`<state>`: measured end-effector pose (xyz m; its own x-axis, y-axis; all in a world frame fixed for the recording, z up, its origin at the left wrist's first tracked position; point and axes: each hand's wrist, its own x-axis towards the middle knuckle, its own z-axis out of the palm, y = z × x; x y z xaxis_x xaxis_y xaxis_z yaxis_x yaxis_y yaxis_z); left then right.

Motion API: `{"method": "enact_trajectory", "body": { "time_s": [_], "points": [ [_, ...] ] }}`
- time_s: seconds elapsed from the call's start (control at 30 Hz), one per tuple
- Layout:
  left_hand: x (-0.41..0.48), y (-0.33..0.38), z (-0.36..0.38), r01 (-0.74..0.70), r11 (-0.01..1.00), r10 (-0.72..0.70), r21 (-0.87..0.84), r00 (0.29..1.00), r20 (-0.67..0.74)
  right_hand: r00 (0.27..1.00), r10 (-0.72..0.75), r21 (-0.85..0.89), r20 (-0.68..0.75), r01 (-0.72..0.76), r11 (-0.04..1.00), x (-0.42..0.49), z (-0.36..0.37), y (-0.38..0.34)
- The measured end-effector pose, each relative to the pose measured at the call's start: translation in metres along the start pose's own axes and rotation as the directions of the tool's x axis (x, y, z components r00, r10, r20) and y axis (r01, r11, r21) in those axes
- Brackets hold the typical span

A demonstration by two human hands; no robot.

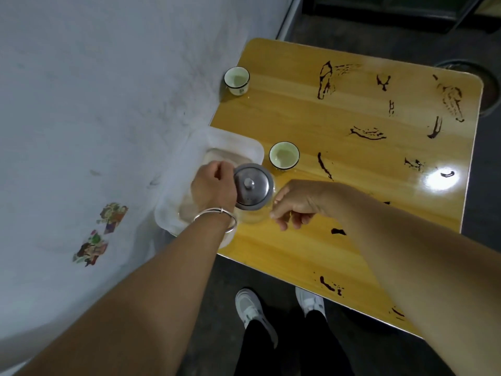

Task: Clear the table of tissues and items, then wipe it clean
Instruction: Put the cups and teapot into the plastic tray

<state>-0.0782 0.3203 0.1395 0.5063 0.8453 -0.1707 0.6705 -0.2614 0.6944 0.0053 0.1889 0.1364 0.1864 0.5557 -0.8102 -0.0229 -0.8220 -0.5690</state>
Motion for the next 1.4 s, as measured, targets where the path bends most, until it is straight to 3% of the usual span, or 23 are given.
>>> {"method": "enact_trajectory", "body": {
  "time_s": [0.23,0.4,0.63,0.8,0.93,1.0,1.1,1.23,1.4],
  "points": [
    [0.043,-0.034,-0.020,0.105,0.979,-0.084,0.174,0.988,-0.126,0.995,-0.069,-0.052,-0.075,0.066,0.997,0.055,0.031,-0.044],
    [0.062,-0.068,-0.023,0.174,0.953,-0.162,0.247,0.984,-0.068,0.993,-0.060,-0.085,-0.100,0.052,0.995,0.098,0.056,-0.054],
    [0.072,-0.091,-0.023,0.219,0.937,-0.226,0.273,0.974,-0.007,0.994,-0.015,-0.278,-0.104,-0.015,0.961,0.133,0.076,-0.057],
    [0.075,-0.093,-0.022,0.211,0.915,-0.233,0.343,0.972,0.023,0.993,0.008,-0.253,-0.115,-0.037,0.967,0.141,0.084,-0.056],
    [0.076,-0.087,-0.020,0.205,0.901,-0.234,0.384,0.972,0.030,0.982,0.039,-0.107,-0.187,-0.060,0.992,0.130,0.073,-0.066],
    [0.076,-0.078,-0.017,0.166,0.906,-0.191,0.389,0.981,0.026,0.937,-0.034,-0.125,-0.347,-0.010,0.992,0.124,0.060,-0.067],
    [0.082,-0.058,-0.002,0.034,0.926,-0.063,0.377,0.996,0.065,0.787,-0.089,-0.119,-0.610,0.020,0.993,0.112,0.032,-0.058],
    [0.099,-0.026,0.036,-0.101,0.932,0.065,0.349,0.991,0.114,0.581,-0.110,-0.265,-0.806,-0.189,0.946,0.111,-0.006,-0.025],
    [0.132,0.000,0.086,-0.136,0.937,0.108,0.321,0.989,0.105,0.674,0.061,-0.214,-0.736,-0.318,0.924,0.134,-0.029,0.003]
  ]
}}
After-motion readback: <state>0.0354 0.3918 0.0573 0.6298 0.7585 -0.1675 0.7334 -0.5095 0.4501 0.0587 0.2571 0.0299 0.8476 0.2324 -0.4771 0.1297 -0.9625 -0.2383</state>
